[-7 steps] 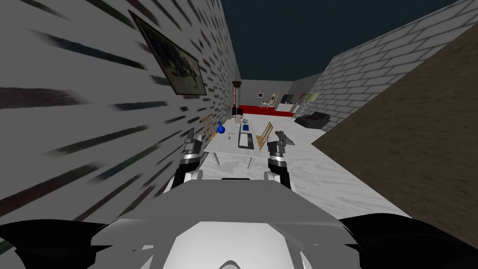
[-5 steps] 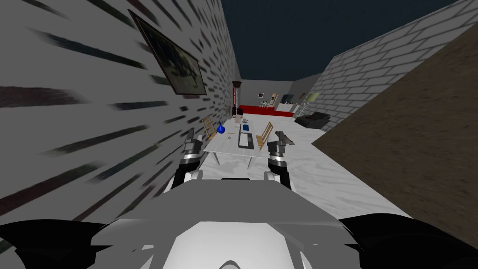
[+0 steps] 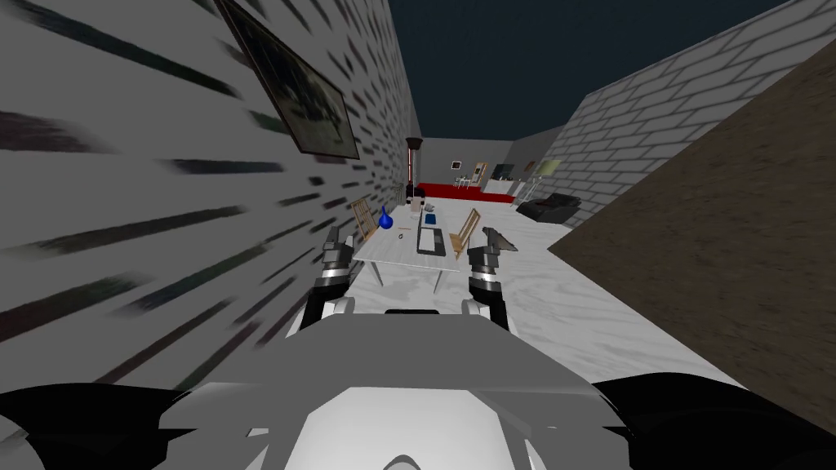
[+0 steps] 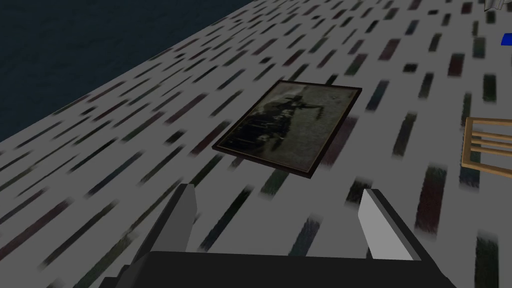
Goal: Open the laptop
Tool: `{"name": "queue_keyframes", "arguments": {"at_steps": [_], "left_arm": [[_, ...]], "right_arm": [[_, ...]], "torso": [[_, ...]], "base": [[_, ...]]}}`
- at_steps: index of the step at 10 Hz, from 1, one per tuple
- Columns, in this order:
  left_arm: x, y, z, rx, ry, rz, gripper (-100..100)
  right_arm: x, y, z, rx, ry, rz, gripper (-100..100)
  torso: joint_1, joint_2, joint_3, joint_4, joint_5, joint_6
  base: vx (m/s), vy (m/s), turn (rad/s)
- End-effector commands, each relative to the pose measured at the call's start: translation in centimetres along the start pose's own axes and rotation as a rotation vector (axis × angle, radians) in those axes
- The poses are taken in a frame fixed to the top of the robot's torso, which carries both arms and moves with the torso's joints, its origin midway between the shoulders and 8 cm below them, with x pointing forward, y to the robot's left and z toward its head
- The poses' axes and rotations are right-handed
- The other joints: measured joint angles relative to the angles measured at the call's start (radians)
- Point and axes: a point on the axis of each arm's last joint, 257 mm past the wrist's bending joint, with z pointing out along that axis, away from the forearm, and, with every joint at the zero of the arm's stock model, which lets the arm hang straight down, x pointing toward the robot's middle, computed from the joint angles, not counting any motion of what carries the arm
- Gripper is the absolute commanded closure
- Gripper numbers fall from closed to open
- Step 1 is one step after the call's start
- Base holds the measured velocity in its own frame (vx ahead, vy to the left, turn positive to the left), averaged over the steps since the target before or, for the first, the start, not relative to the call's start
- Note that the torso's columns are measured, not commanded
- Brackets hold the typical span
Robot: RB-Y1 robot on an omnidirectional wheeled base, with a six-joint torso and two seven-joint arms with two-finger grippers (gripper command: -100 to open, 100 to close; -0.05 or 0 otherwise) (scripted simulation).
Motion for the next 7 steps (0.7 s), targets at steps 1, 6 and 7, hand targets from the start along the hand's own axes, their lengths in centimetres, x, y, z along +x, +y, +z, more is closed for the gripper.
{"name": "queue_keyframes", "arguments": {"at_steps": [1, 6, 7], "left_arm": [[0.0, 0.0, 0.0, 0.0, 0.0, 0.0, 0], [0.0, 0.0, 0.0, -0.001, 0.0, 0.0, 0], [0.0, 0.0, 0.0, -0.001, 0.0, 0.0, 0]], "right_arm": [[0.0, 0.0, 0.0, 0.0, 0.0, 0.0, 0], [1.1, -1.6, -0.4, 0.042, 0.122, -0.129, -100], [1.3, -2.1, -0.5, 0.052, 0.148, -0.169, -100]], "torso": [[0.0, 0.074, -0.148, 0.074, 0.0, 0.0], [0.001, 0.266, -0.536, 0.267, 0.0, 0.0], [0.001, 0.267, -0.537, 0.268, 0.0, 0.0]], "base": [[0.0, 0.0, 0.0], [0.014, 0.028, -0.008], [0.034, 0.059, -0.016]]}}
